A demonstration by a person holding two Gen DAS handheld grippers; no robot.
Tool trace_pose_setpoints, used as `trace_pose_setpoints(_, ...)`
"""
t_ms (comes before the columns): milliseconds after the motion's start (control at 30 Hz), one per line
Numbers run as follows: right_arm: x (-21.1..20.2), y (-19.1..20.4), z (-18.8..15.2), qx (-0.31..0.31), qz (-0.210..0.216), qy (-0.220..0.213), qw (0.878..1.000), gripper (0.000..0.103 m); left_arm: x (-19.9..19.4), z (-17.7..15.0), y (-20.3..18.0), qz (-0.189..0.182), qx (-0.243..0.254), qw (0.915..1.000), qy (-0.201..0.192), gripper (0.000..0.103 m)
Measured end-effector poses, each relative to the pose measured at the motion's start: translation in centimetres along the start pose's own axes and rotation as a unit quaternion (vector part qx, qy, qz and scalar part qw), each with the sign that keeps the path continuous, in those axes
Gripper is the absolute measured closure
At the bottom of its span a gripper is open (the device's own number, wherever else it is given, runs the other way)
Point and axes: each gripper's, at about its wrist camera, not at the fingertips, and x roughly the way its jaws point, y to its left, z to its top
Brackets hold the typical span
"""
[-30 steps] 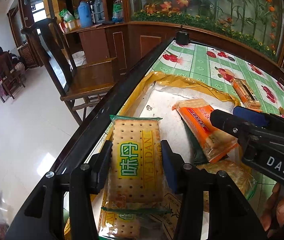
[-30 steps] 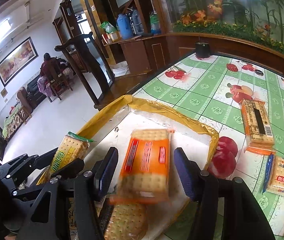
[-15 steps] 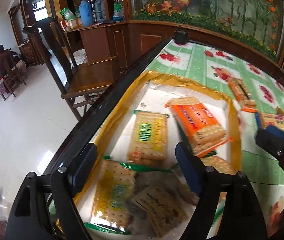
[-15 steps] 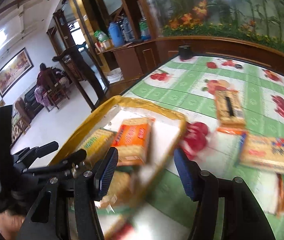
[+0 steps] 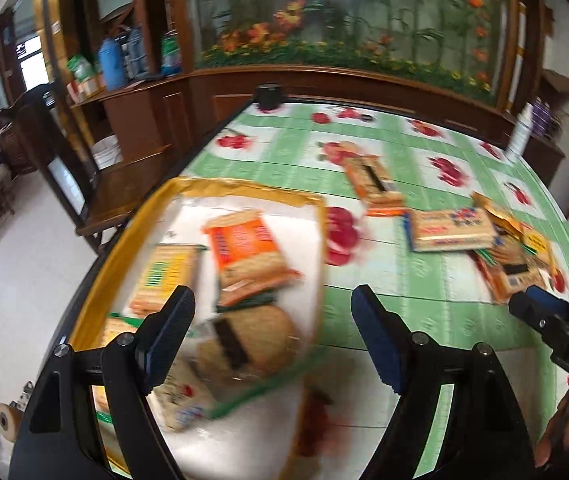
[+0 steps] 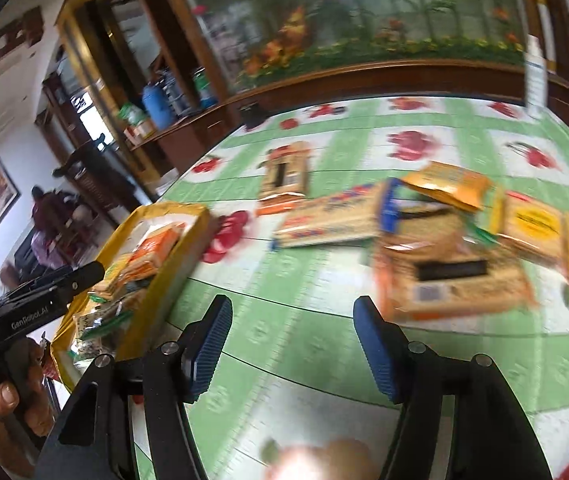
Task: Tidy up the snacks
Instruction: 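Move the left tool to the blue-printed pack while the right tool approaches the long cracker pack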
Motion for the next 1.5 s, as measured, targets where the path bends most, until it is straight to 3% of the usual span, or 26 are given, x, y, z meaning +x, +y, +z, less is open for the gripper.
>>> trace_pose_setpoints(533, -5.6, -7.6, -2.4, 0.055, -0.043, -0.029, 0.997, 0.034, -1.3, -1.1, -5.9, -0.041, 0.046, 0.9981, 0.007, 0.022)
trace_pose_setpoints(800, -6.3, -11.2, -0.9, 0.078, -0.066, -0.035, 0.994, 0.031, 0.8, -1.0, -7.8, -0.059, 0.073, 0.9954, 0.020, 0.022)
trace_pose_setpoints(1033, -6.2, -11.8, 0.1, 0.073, -0.066, -0.033, 0.995, 0.025, 4.2, 1.5, -11.2, -0.097, 0.155, 0.9827, 0.027, 0.022)
trace_pose_setpoints(1200, -5.7, -12.1, 0.6, 0.062, -0.065, -0.021, 0.996, 0.017, 5.7, 3.2, -13.7, -0.142, 0.220, 0.9643, 0.042, 0.022)
trace_pose_setpoints(1300, -5.2, -12.4, 1.6, 0.043, -0.067, -0.007, 0.997, 0.017, 6.5, 3.4, -14.7, -0.134, 0.247, 0.9585, 0.048, 0.022)
trace_pose_setpoints(1400, -4.8, -12.6, 2.8, 0.015, -0.078, 0.004, 0.997, 0.017, 7.2, 3.4, -14.8, -0.129, 0.235, 0.9613, 0.062, 0.022)
trace_pose_setpoints(1500, -3.7, -13.0, 4.3, -0.015, -0.106, 0.025, 0.994, 0.017, 8.3, 3.6, -14.2, -0.136, 0.185, 0.9687, 0.095, 0.022)
